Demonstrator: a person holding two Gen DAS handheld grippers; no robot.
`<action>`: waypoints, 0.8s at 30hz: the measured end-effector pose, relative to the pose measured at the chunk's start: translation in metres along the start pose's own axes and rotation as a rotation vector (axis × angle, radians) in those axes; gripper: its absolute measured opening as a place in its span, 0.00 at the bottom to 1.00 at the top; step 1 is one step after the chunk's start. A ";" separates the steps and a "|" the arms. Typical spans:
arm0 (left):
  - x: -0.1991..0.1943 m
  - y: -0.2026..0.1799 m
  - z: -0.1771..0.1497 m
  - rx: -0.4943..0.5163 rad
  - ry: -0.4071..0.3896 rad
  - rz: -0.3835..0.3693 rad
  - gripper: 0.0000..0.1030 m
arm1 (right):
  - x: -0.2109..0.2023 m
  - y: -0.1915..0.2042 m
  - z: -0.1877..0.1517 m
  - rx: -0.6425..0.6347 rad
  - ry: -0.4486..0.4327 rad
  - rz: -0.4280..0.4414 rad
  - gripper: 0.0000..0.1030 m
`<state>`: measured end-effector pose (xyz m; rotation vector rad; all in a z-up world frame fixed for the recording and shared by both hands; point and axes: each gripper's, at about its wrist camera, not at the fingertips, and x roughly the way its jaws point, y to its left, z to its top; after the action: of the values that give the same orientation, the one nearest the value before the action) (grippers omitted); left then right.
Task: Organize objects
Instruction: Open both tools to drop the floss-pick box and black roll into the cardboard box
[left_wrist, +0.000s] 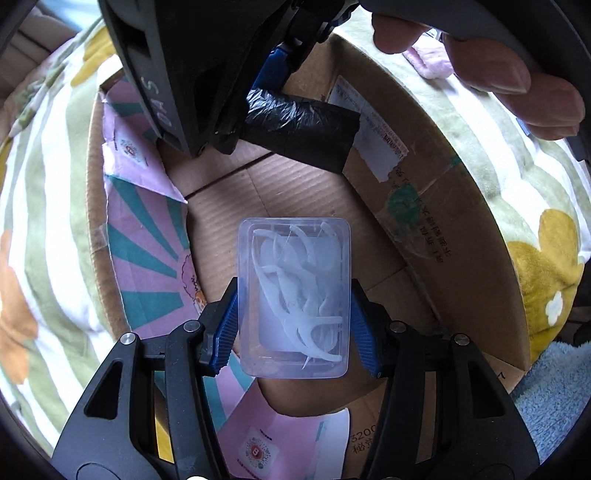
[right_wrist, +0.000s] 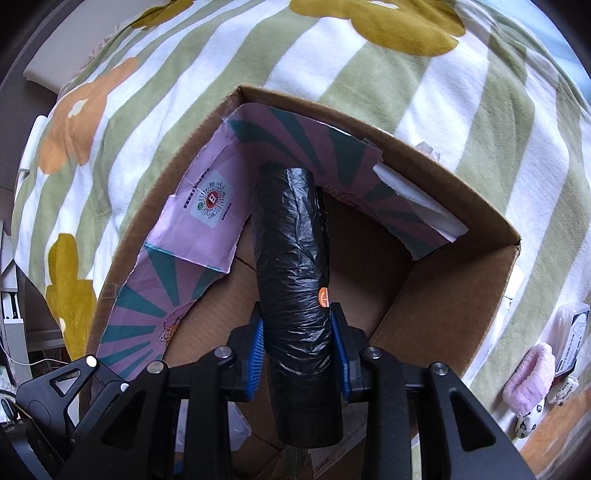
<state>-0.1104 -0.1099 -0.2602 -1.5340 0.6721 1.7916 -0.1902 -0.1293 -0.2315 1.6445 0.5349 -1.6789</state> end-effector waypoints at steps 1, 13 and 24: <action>-0.003 0.001 0.001 0.001 -0.014 -0.003 0.50 | -0.001 0.000 0.001 -0.001 -0.002 -0.002 0.29; -0.025 -0.005 0.014 -0.006 -0.118 -0.004 1.00 | -0.017 0.004 0.006 -0.022 -0.074 -0.015 1.00; -0.031 -0.012 0.005 -0.045 -0.135 0.014 1.00 | -0.039 0.009 0.000 -0.042 -0.105 -0.040 1.00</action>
<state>-0.1017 -0.1030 -0.2284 -1.4252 0.5820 1.9134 -0.1867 -0.1270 -0.1913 1.5155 0.5506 -1.7603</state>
